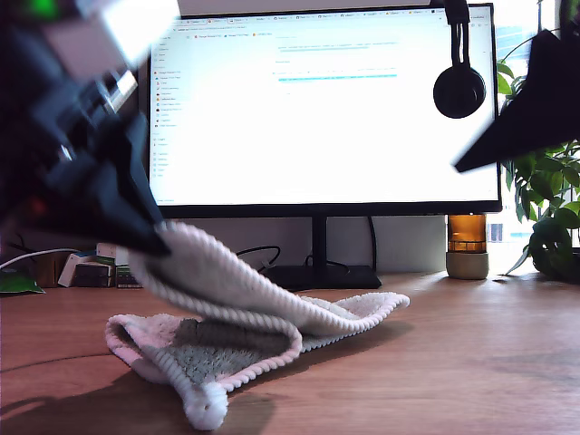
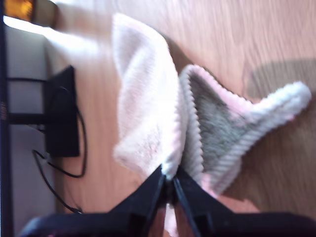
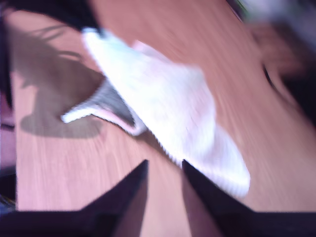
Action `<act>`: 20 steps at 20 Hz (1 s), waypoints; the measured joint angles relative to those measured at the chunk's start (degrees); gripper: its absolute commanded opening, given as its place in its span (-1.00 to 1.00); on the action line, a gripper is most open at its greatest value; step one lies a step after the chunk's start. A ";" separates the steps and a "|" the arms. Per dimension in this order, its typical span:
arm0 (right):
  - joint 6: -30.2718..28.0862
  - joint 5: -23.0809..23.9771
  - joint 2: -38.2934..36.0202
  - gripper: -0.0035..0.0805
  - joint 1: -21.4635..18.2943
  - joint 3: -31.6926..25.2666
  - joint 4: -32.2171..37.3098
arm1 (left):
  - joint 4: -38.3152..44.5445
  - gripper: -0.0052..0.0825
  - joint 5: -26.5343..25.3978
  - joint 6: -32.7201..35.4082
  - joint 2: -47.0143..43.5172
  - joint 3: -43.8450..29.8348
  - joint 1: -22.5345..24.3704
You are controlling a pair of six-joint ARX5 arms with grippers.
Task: Fold the tea towel to a neat square and place it to the right
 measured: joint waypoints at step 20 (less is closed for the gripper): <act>-23.28 16.02 27.43 -0.06 5.97 0.00 19.15 | -2.08 -0.94 0.15 -2.86 -6.34 5.38 1.27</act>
